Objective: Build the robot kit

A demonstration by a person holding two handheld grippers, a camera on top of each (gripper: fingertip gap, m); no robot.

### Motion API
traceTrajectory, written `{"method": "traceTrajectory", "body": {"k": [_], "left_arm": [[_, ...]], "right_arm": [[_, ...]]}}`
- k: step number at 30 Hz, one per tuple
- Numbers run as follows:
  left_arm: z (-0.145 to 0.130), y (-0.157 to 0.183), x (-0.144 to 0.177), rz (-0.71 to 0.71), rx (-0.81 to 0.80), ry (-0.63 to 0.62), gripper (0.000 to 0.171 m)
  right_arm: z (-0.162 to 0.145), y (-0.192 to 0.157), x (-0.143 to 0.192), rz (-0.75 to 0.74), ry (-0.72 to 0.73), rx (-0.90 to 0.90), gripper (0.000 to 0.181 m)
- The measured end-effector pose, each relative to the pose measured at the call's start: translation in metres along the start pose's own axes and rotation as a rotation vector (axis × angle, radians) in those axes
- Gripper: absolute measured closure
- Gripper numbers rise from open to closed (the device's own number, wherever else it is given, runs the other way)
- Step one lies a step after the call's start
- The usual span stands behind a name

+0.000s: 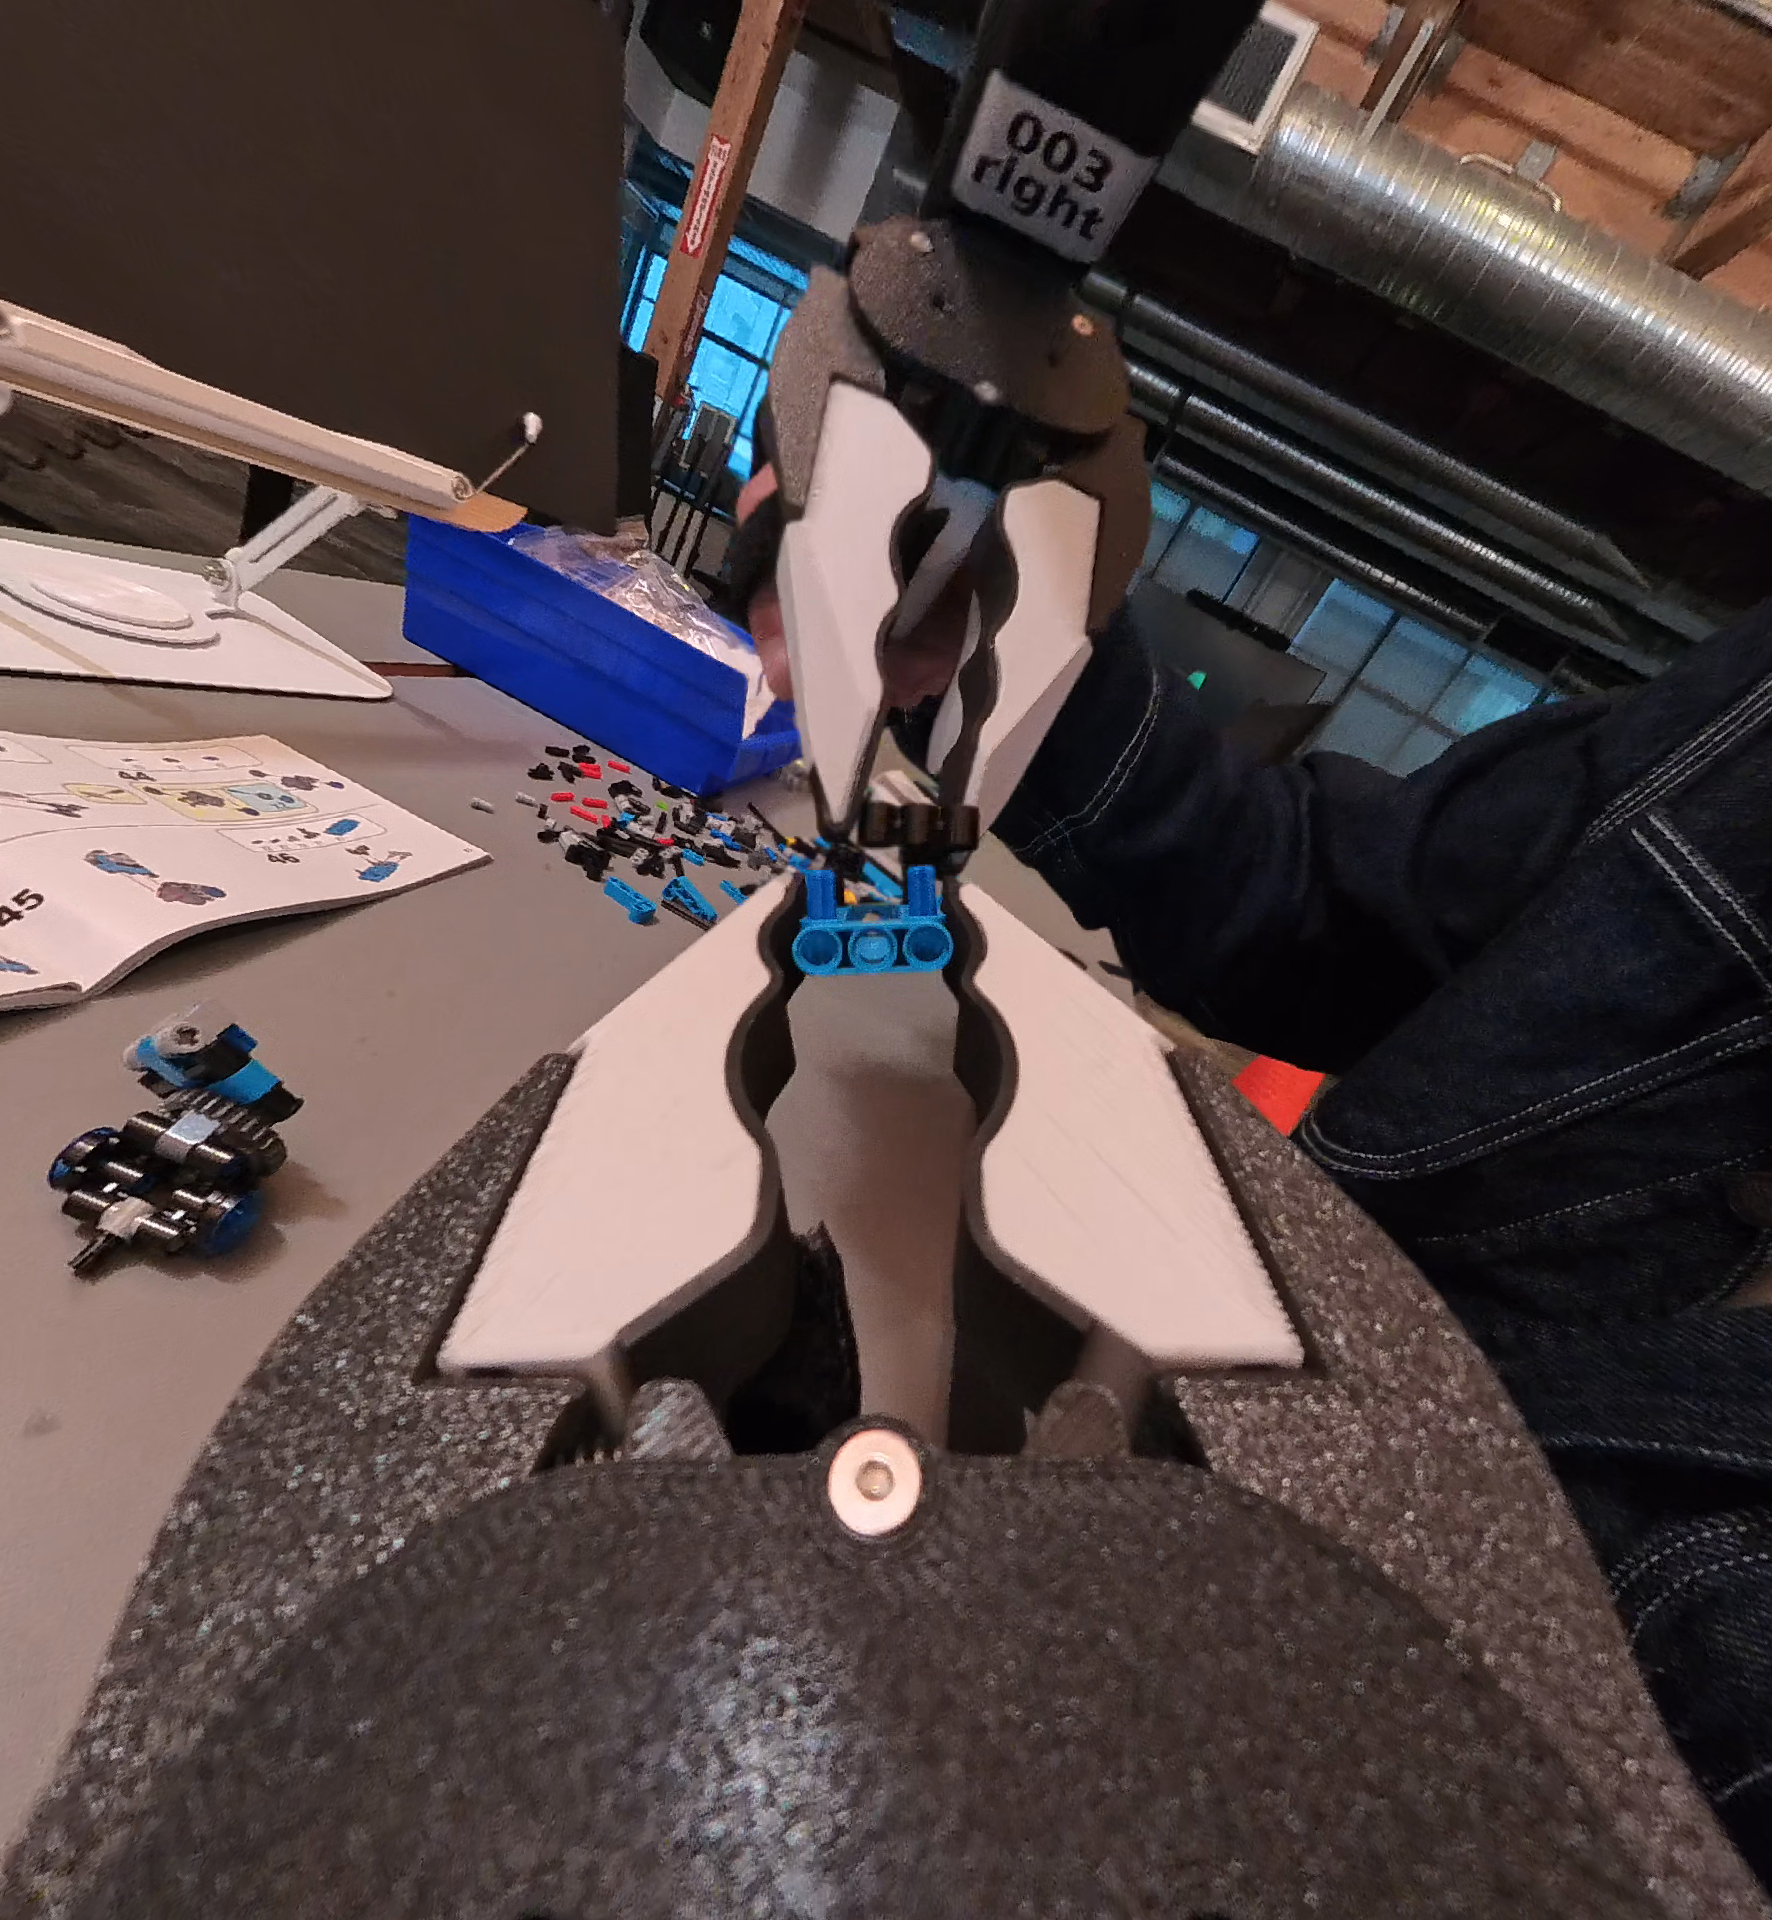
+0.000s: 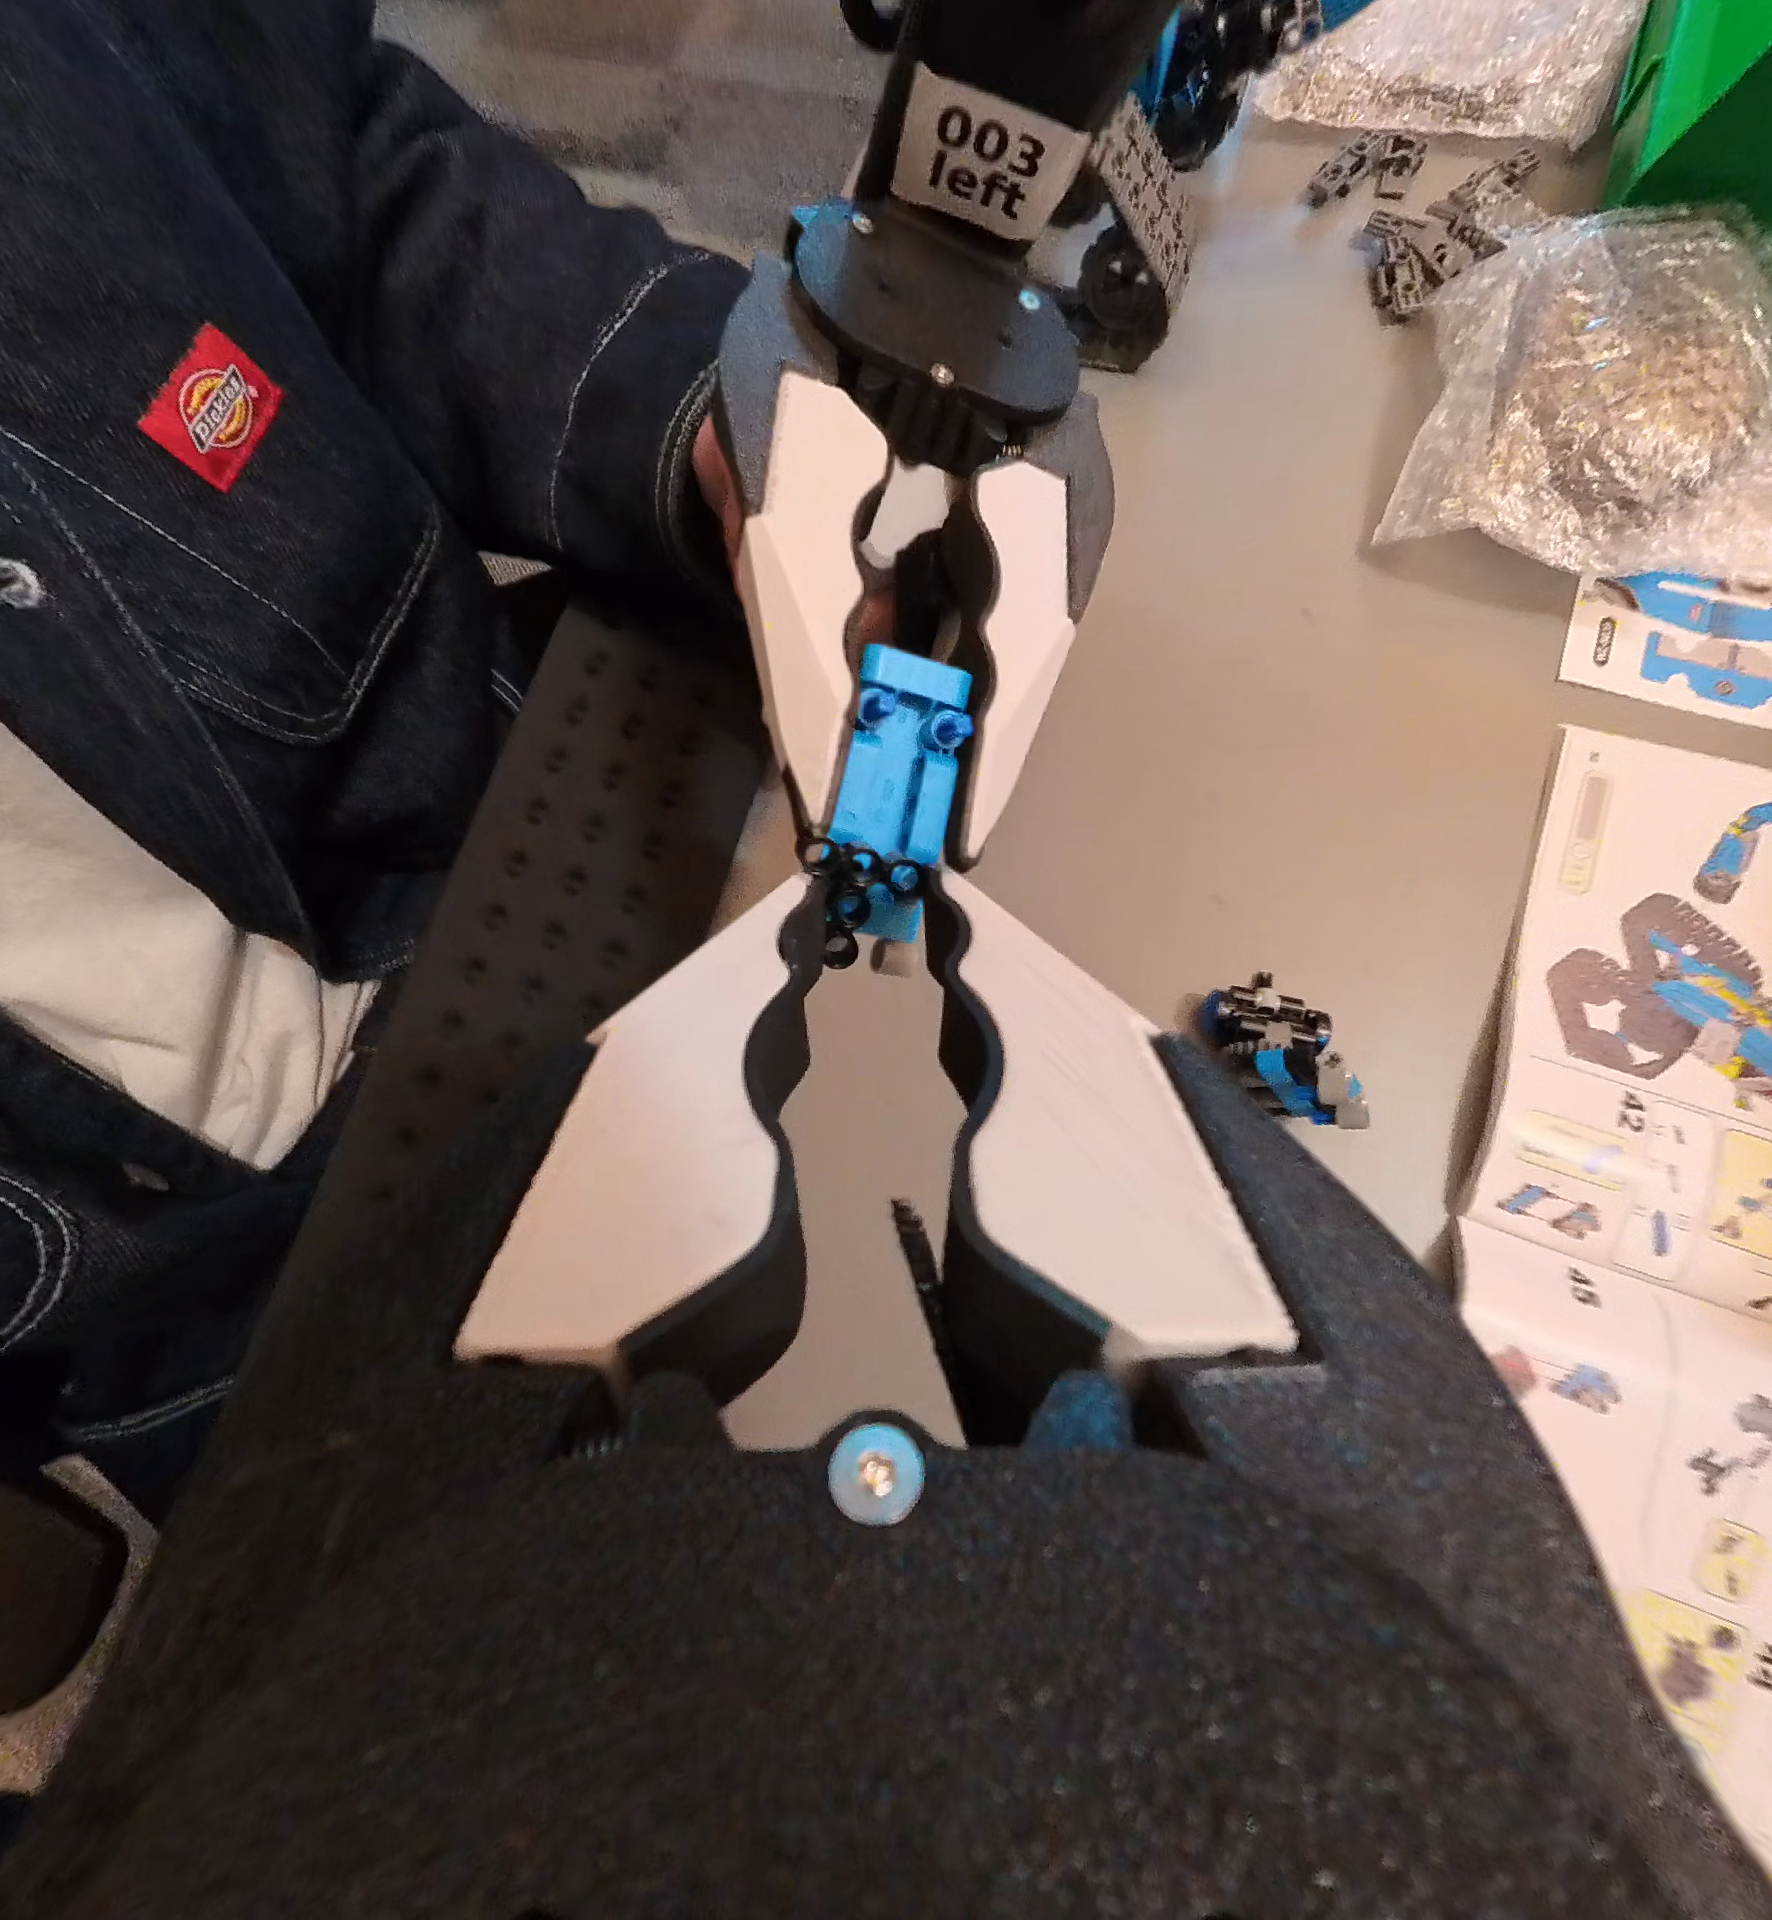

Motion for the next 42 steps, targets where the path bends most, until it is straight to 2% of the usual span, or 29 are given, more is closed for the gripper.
{"method": "traceTrajectory", "body": {"k": [4,18,24,26,27,29,34,39,42], "left_arm": [[0.004,0.001,0.003,-0.021,0.010,0.039,0.146],[0.004,0.005,0.002,-0.022,-0.014,0.030,0.146],[0.004,0.004,0.002,-0.021,-0.007,0.032,0.146],[0.004,0.004,0.002,-0.020,-0.006,0.032,0.146],[0.005,0.004,0.003,-0.020,-0.005,0.037,0.146],[0.005,0.004,0.003,-0.037,0.007,0.044,0.146],[0.005,0.002,0.003,-0.015,0.003,0.039,0.146],[0.005,-0.003,0.006,0.003,0.040,0.052,0.146],[0.005,-0.004,0.007,0.020,0.031,0.050,0.146]], "right_arm": [[0.008,0.002,0.001,-0.022,-0.107,0.061,0.163],[0.019,0.001,-0.005,-0.007,-0.227,0.082,0.162],[0.019,-0.001,-0.004,-0.018,-0.233,0.100,0.162],[0.018,-0.003,-0.004,0.004,-0.237,0.097,0.157],[0.018,-0.004,-0.004,0.014,-0.242,0.092,0.148],[0.016,-0.005,-0.005,0.033,-0.256,0.091,0.148],[0.018,-0.007,-0.008,0.010,-0.253,0.097,0.145],[0.017,-0.005,-0.014,-0.078,-0.265,0.120,0.147],[0.012,-0.005,-0.015,-0.126,-0.274,0.129,0.139]]}}
Point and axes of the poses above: each gripper's, where its closed fingertips meet, x back along the fingers, z out of its top, y = z × x across the jaws, the point moved 7 cm from there along x, back along the fingers, and after that the axes turned 12 degrees about -z, right-handed, at the moved point
